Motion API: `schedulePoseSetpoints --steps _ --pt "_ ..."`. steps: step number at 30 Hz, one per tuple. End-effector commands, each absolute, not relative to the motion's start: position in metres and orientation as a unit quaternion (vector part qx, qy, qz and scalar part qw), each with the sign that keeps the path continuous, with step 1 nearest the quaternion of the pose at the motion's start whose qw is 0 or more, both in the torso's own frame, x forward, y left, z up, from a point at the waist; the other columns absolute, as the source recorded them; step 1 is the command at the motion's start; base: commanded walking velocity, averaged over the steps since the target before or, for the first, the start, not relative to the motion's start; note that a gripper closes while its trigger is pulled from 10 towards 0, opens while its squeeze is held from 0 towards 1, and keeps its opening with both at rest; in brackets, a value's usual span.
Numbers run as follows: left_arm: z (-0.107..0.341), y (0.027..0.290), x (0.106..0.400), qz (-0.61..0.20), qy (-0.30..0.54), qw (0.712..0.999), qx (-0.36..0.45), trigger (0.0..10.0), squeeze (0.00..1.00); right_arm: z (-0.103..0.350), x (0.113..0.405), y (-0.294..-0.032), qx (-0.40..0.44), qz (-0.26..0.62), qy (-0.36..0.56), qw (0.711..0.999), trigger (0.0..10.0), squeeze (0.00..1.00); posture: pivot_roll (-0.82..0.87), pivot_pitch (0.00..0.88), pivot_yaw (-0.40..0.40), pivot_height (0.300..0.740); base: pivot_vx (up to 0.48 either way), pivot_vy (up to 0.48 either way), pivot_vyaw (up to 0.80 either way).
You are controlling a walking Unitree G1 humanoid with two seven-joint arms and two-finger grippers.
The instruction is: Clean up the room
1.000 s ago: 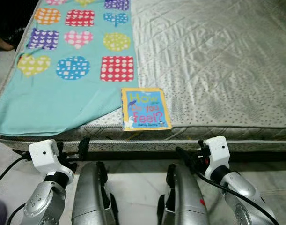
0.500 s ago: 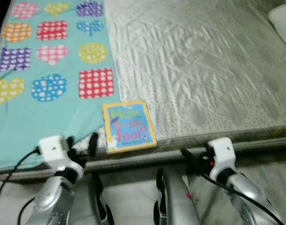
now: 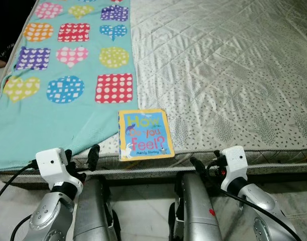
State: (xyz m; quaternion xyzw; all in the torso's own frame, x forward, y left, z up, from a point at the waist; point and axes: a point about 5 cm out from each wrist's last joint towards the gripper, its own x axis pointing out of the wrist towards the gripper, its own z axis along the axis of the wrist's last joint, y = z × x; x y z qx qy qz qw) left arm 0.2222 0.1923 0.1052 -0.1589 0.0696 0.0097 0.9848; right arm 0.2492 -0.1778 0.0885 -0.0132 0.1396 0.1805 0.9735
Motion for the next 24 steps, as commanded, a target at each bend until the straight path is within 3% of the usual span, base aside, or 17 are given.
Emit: schedulePoseSetpoints --steps 1,6,16,24 --pt "0.102 0.195 0.22 0.023 0.083 0.984 -0.156 10.0 0.0 0.086 0.245 -0.182 -0.012 0.173 0.15 0.973 10.0 0.0 -0.06 0.28 -0.049 0.547 0.0 0.0 0.0" --pt "0.097 0.186 0.234 -0.03 0.108 0.974 -0.196 10.0 0.0 0.086 0.24 -0.187 -0.007 0.163 0.156 0.974 10.0 0.0 -0.08 0.291 -0.054 0.547 0.0 0.0 0.0" --pt "0.088 0.192 0.272 -0.039 0.112 0.972 -0.203 10.0 0.0 0.088 0.235 -0.193 -0.015 0.157 0.16 0.975 10.0 0.0 -0.13 0.312 -0.078 0.547 0.0 0.0 0.0" --pt "0.075 0.172 0.299 -0.09 0.134 0.959 -0.235 10.0 0.0 0.092 0.23 -0.199 -0.019 0.146 0.164 0.975 10.0 0.0 -0.17 0.329 -0.085 0.547 0.0 0.0 0.0"
